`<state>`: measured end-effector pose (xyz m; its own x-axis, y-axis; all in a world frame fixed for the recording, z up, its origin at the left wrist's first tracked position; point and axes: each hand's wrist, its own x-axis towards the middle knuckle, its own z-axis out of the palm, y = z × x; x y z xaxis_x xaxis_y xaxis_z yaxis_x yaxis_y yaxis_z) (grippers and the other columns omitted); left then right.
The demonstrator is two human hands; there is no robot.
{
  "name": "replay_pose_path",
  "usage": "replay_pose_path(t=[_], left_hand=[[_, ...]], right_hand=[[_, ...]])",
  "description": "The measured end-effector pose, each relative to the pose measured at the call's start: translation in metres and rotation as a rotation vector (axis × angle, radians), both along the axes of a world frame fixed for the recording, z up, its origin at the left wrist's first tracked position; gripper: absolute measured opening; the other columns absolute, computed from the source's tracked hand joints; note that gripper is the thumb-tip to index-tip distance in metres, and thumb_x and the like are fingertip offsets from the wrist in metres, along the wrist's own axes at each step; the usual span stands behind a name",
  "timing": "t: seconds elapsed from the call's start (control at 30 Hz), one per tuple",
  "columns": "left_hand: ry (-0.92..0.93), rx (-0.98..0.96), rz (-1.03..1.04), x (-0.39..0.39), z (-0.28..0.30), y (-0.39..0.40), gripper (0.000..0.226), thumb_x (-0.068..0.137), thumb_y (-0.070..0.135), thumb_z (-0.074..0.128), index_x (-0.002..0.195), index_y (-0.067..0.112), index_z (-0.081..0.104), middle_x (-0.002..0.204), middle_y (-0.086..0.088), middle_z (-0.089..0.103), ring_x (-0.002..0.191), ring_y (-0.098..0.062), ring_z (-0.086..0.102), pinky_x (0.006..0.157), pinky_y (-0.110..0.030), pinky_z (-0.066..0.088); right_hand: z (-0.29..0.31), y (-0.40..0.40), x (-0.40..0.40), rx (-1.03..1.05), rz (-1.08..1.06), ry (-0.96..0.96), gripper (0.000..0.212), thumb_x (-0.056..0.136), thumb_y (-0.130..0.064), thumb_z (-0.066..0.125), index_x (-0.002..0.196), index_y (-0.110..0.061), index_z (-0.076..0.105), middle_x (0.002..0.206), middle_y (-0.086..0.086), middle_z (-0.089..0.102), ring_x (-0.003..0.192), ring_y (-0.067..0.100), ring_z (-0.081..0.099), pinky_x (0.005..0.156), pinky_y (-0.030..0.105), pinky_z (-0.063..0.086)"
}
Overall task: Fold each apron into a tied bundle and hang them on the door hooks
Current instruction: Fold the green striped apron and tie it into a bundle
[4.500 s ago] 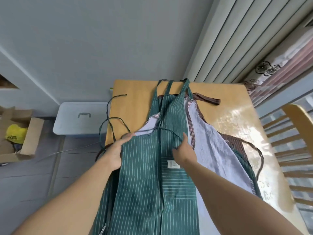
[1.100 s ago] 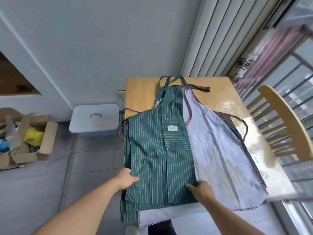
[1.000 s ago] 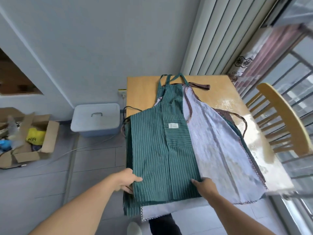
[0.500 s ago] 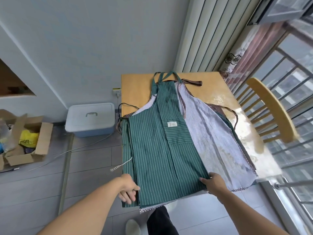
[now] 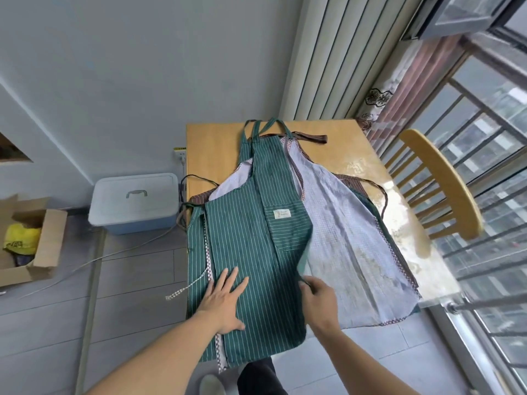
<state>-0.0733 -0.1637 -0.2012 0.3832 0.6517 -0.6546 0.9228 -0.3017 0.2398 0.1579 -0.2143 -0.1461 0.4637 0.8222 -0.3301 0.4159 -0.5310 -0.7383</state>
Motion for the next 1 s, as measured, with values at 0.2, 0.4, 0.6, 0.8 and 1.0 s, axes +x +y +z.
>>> replay_pose_path(t=[0.2, 0.4, 0.6, 0.8, 1.0], left_hand=[[-0.058, 0.010, 0.042, -0.009, 0.008, 0.012, 0.101, 0.085, 0.042, 0.072, 0.161, 0.034, 0.007, 0.167, 0.009, -0.014, 0.155, -0.020, -0.015, 0.126, -0.051, 0.004], [-0.460, -0.103, 0.713, -0.027, 0.018, 0.030, 0.066, 0.099, -0.002, 0.041, 0.159, 0.018, 0.026, 0.160, -0.008, 0.036, 0.117, -0.025, 0.062, 0.091, -0.034, 0.053], [-0.720, -0.262, 1.211, -0.035, 0.014, 0.051, 0.064, 0.092, 0.034, 0.070, 0.148, 0.021, 0.041, 0.142, -0.004, 0.055, 0.125, -0.027, 0.055, 0.109, -0.044, 0.042], [-0.647, -0.141, 1.152, -0.035, 0.002, 0.062, 0.019, 0.086, 0.019, 0.079, 0.092, 0.014, 0.062, 0.099, -0.005, 0.071, 0.098, -0.026, 0.067, 0.090, -0.040, 0.055], [-0.486, -0.044, 1.110, -0.047, -0.002, 0.059, 0.027, 0.080, 0.018, 0.083, 0.083, 0.016, 0.057, 0.088, -0.003, 0.068, 0.082, -0.025, 0.068, 0.078, -0.040, 0.059]], right_hand=[[-0.009, -0.009, -0.070, 0.097, 0.781, -0.210, 0.018, 0.101, -0.019, 0.048, 0.104, -0.018, 0.065, 0.154, -0.005, 0.046, 0.139, 0.014, 0.043, 0.111, 0.026, 0.039], [-0.036, -0.013, -0.095, -0.119, 1.008, -0.285, 0.028, 0.101, -0.019, 0.037, 0.116, -0.016, 0.061, 0.164, -0.001, 0.032, 0.154, 0.023, 0.023, 0.123, 0.044, 0.027], [-0.034, -0.012, -0.095, -0.179, 1.073, -0.241, 0.022, 0.100, -0.026, 0.042, 0.110, -0.021, 0.061, 0.161, -0.003, 0.038, 0.153, 0.021, 0.022, 0.123, 0.048, 0.025], [-0.011, -0.003, -0.089, -0.394, 1.082, -0.191, 0.060, 0.093, -0.077, 0.038, 0.113, -0.030, 0.069, 0.163, -0.009, 0.031, 0.152, 0.013, 0.019, 0.122, 0.047, 0.023], [-0.012, 0.002, -0.066, -0.344, 0.450, -0.483, 0.054, 0.095, -0.034, 0.063, 0.143, -0.029, 0.041, 0.142, -0.009, 0.050, 0.128, 0.011, 0.046, 0.110, 0.031, 0.039]])
